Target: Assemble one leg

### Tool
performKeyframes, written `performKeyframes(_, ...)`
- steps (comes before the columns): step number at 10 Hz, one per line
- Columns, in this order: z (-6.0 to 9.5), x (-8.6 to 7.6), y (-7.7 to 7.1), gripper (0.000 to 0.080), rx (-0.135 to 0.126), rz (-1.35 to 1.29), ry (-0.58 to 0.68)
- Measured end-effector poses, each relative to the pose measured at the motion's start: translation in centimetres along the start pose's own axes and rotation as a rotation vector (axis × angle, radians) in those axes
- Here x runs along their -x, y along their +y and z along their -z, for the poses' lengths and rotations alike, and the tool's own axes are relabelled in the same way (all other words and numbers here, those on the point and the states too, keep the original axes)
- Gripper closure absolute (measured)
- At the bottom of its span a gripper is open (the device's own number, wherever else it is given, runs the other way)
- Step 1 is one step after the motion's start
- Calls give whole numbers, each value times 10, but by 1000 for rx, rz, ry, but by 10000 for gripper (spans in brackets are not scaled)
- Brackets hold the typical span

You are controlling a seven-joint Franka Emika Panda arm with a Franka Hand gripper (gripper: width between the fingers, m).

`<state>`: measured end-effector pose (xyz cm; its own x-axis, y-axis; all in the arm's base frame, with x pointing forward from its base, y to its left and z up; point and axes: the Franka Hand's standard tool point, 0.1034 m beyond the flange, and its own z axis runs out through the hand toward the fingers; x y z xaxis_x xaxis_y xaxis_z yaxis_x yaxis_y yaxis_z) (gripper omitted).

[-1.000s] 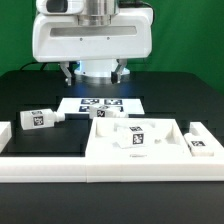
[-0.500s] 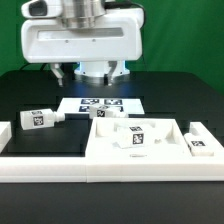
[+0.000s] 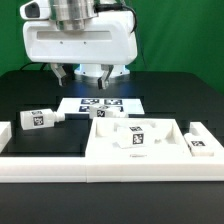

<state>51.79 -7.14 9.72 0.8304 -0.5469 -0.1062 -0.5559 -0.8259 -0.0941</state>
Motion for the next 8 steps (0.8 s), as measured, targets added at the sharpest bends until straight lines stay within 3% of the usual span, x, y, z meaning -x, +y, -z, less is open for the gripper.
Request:
performKeyframes(1, -3, -4, 22, 151, -43, -148, -17)
performKeyframes(4, -5, -11, 65, 151, -53, -366, -30)
performKeyframes(7, -7, -8, 57, 151, -62, -525, -41)
performKeyframes(8, -9, -8, 59, 151, -80, -592, -52)
